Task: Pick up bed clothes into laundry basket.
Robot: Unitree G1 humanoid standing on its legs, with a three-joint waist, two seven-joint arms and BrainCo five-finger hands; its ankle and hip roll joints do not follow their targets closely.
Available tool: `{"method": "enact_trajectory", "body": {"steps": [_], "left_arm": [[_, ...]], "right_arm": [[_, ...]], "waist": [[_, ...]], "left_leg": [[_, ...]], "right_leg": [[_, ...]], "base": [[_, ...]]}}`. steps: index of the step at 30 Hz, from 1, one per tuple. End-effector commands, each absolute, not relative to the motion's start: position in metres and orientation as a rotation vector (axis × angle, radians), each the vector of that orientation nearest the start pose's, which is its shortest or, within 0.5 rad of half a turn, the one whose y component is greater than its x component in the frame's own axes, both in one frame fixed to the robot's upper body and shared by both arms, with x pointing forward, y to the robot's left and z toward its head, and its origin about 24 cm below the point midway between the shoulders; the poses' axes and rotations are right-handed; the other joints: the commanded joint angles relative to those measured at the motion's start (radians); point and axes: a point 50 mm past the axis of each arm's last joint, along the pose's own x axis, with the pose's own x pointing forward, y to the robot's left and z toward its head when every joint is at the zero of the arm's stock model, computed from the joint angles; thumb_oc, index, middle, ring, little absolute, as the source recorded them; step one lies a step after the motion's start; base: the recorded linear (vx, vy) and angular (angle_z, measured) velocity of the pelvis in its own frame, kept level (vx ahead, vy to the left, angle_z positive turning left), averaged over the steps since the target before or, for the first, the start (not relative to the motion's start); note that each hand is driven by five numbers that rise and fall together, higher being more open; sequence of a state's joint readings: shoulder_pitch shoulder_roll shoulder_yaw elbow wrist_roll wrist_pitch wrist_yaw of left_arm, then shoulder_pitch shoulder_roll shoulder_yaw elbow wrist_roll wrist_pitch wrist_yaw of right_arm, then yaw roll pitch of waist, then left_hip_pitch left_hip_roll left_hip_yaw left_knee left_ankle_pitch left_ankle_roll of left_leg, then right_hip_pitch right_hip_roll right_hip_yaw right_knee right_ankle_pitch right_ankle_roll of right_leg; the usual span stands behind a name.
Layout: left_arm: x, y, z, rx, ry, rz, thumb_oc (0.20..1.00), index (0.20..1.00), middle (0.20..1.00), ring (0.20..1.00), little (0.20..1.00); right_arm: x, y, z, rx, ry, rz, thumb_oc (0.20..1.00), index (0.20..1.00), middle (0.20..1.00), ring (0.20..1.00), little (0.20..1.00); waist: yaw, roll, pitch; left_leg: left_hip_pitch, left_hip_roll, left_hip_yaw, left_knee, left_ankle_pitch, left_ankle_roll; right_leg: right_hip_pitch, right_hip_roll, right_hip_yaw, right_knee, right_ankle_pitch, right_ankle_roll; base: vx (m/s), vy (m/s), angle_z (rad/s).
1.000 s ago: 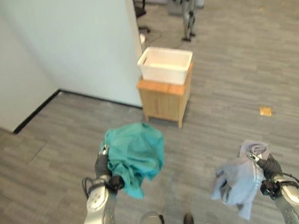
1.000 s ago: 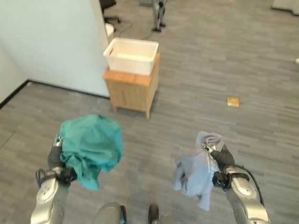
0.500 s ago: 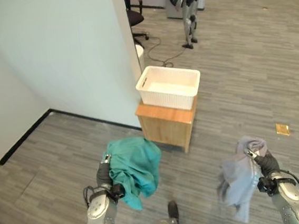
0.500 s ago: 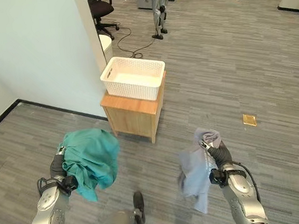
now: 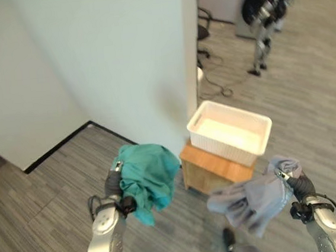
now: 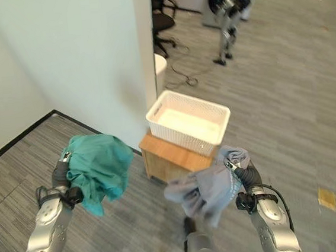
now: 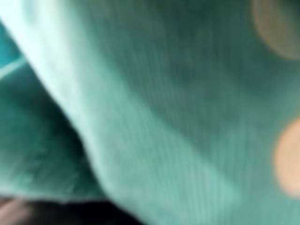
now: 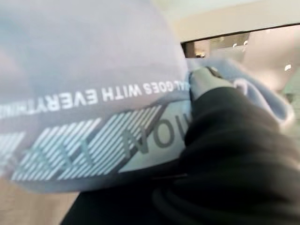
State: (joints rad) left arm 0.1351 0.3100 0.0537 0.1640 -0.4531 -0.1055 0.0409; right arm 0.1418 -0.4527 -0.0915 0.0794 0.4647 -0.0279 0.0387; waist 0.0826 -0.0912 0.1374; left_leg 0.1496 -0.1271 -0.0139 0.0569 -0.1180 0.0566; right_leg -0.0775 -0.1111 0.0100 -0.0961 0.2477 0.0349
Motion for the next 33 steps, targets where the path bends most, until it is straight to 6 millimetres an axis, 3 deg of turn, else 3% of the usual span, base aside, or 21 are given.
{"method": "enact_trajectory", "body": {"steps": [1, 6, 7, 8, 9, 13, 15, 22, 27, 30, 33], "left_arm": [[0.234, 0.236, 0.027, -0.137, 0.019, 0.122, 0.200, 0.200, 0.200, 0.200, 0.200], [0.227, 0.224, 0.011, -0.184, 0.097, 0.060, 0.200, 0.200, 0.200, 0.200, 0.200], [0.227, 0.224, 0.011, -0.186, 0.094, 0.061, 0.200, 0.200, 0.200, 0.200, 0.200], [0.224, 0.223, 0.008, -0.187, 0.111, 0.052, 0.200, 0.200, 0.200, 0.200, 0.200], [0.219, 0.221, 0.000, -0.191, 0.150, 0.033, 0.200, 0.200, 0.200, 0.200, 0.200], [0.211, 0.219, -0.009, -0.212, 0.195, 0.033, 0.200, 0.200, 0.200, 0.200, 0.200], [0.209, 0.219, -0.011, -0.214, 0.210, 0.023, 0.200, 0.200, 0.200, 0.200, 0.200], [0.210, 0.224, -0.010, -0.200, 0.229, 0.019, 0.200, 0.200, 0.200, 0.200, 0.200], [0.211, 0.226, -0.011, -0.201, 0.234, 0.034, 0.200, 0.200, 0.200, 0.200, 0.200], [0.212, 0.224, -0.011, -0.206, 0.231, 0.036, 0.200, 0.200, 0.200, 0.200, 0.200], [0.213, 0.226, -0.011, -0.202, 0.235, 0.047, 0.200, 0.200, 0.200, 0.200, 0.200]], "right_arm": [[0.240, -0.278, 0.099, -0.144, -0.161, -0.077, 0.200, 0.200, 0.200, 0.200, 0.200], [0.264, -0.296, 0.171, -0.403, -0.316, -0.044, 0.200, 0.200, 0.200, 0.200, 0.200], [0.265, -0.296, 0.172, -0.404, -0.318, -0.043, 0.200, 0.200, 0.200, 0.200, 0.200], [0.269, -0.296, 0.188, -0.461, -0.351, -0.025, 0.200, 0.200, 0.200, 0.200, 0.200], [0.278, -0.292, 0.217, -0.547, -0.420, -0.014, 0.200, 0.200, 0.200, 0.200, 0.200], [0.299, -0.292, 0.256, -0.719, -0.473, -0.059, 0.200, 0.200, 0.200, 0.200, 0.200], [0.312, -0.304, 0.274, -0.791, -0.452, -0.143, 0.200, 0.200, 0.200, 0.200, 0.200], [0.353, -0.323, 0.317, -0.898, -0.308, -0.341, 0.200, 0.200, 0.200, 0.200, 0.200], [0.371, -0.305, 0.338, -0.932, -0.293, -0.358, 0.200, 0.200, 0.200, 0.200, 0.200], [0.374, -0.300, 0.348, -0.913, -0.313, -0.375, 0.200, 0.200, 0.200, 0.200, 0.200], [0.378, -0.283, 0.365, -0.918, -0.356, -0.360, 0.200, 0.200, 0.200, 0.200, 0.200]], "waist": [[-0.015, 0.032, -0.043], [-0.003, 0.018, -0.048], [-0.005, 0.018, -0.045], [-0.005, 0.018, -0.047], [0.001, 0.014, -0.049], [0.012, 0.013, -0.055], [0.021, 0.010, -0.052], [0.053, 0.004, -0.030], [0.066, 0.006, -0.015], [0.069, 0.007, -0.009], [0.078, 0.001, -0.001]], "left_leg": [[-0.039, 0.129, 0.003, -0.144, 0.180, -0.069], [-0.041, 0.133, -0.024, -0.144, 0.179, -0.077], [-0.047, 0.132, -0.024, -0.144, 0.189, -0.077], [-0.042, 0.134, -0.024, -0.144, 0.178, -0.078], [-0.042, 0.135, -0.024, -0.144, 0.176, -0.079], [-0.043, 0.135, -0.020, -0.144, 0.171, -0.080], [-0.045, 0.135, -0.017, -0.144, 0.171, -0.081], [-0.066, 0.135, -0.017, -0.144, 0.180, -0.086], [-0.091, 0.136, -0.022, -0.144, 0.186, -0.088], [-0.099, 0.136, -0.026, -0.144, 0.188, -0.089], [-0.105, 0.136, -0.029, -0.144, 0.188, -0.090]], "right_leg": [[0.131, -0.003, -0.054, 0.058, -0.141, 0.102], [0.158, 0.004, -0.064, 0.036, -0.146, 0.091], [0.152, 0.003, -0.063, 0.038, -0.138, 0.091], [0.159, 0.005, -0.064, 0.034, -0.145, 0.091], [0.160, 0.005, -0.068, 0.036, -0.145, 0.091], [0.154, 0.009, -0.067, 0.042, -0.145, 0.091], [0.151, 0.009, -0.068, 0.046, -0.143, 0.091], [0.130, 0.009, -0.069, 0.045, -0.132, 0.089], [0.119, 0.011, -0.076, 0.034, -0.127, 0.089], [0.116, 0.012, -0.077, 0.029, -0.126, 0.088], [0.113, 0.015, -0.081, 0.023, -0.124, 0.088]], "base": [[0.06, -0.077, 0.35], [0.03, -0.041, 0.08], [0.04, -0.002, 0.11], [0.03, 0.000, 0.11], [0.08, 0.005, -0.01], [0.03, 0.014, -0.11], [0.04, 0.016, -0.16], [0.00, 0.010, -0.05], [0.00, 0.005, 0.02], [0.00, 0.000, 0.00], [0.02, -0.004, 0.02]]}}
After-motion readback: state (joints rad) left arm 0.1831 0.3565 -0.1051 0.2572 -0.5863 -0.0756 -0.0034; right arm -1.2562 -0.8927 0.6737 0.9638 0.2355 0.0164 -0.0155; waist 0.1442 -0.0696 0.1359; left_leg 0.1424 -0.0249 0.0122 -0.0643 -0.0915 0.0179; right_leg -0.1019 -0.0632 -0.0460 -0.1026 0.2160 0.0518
